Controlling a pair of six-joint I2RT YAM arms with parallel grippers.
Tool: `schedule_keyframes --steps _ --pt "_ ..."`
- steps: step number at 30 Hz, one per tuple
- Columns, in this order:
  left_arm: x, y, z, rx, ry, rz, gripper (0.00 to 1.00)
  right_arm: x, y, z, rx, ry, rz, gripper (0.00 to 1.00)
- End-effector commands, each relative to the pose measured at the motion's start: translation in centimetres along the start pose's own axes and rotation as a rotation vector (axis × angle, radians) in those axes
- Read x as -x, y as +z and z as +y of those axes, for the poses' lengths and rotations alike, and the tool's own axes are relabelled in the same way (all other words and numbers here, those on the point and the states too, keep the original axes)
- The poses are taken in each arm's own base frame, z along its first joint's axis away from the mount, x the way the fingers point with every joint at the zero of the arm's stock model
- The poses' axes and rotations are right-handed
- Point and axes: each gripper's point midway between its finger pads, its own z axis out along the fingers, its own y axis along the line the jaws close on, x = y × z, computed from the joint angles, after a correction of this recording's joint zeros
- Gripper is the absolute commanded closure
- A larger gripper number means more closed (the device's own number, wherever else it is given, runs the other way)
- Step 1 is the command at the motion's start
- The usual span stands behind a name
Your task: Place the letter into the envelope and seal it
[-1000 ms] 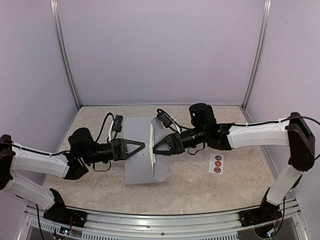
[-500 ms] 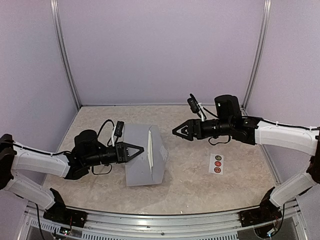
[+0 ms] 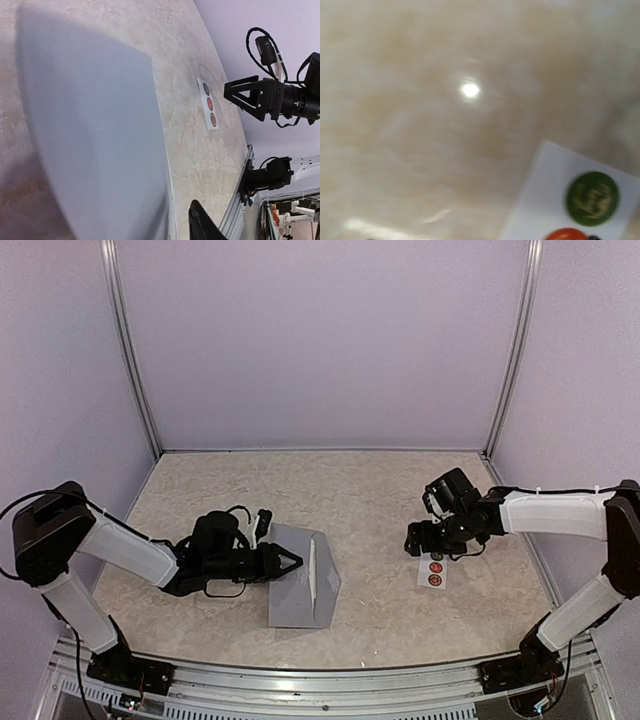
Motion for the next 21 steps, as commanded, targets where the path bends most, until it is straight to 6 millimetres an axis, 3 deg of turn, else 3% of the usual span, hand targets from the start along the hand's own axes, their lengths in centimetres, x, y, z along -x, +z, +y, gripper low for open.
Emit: schedule_keyframes --steps 1,3,7,13,18,21 --pt "0.7 -0.8 2.9 0.170 0.021 -0.035 0.57 -1.6 1.7 -3.5 -0.140 0.029 0.047 0.12" --pt "1.0 -1.9 4.6 0.264 0.026 -0.055 0.45 -2.1 2.5 -3.9 -0.154 0.029 0.069 0.12" --pt "2.5 -4.6 5.9 0.392 0.055 -0.124 0.29 -3.3 3.7 -3.9 -0.144 0.023 0.104 0.12" --pt "4.7 -6.3 4.3 0.398 0.076 -0.196 0.22 -5.7 5.0 -2.6 -0.044 0.056 0.177 0.13" --pt "5.9 -6.1 2.0 0.348 0.089 -0.224 0.19 -7.6 5.1 1.3 0.112 0.069 0.222 0.15" --pt "6.0 -5.0 -0.6 0.281 0.100 -0.226 0.19 -8.3 4.9 4.3 0.191 0.061 0.235 0.15"
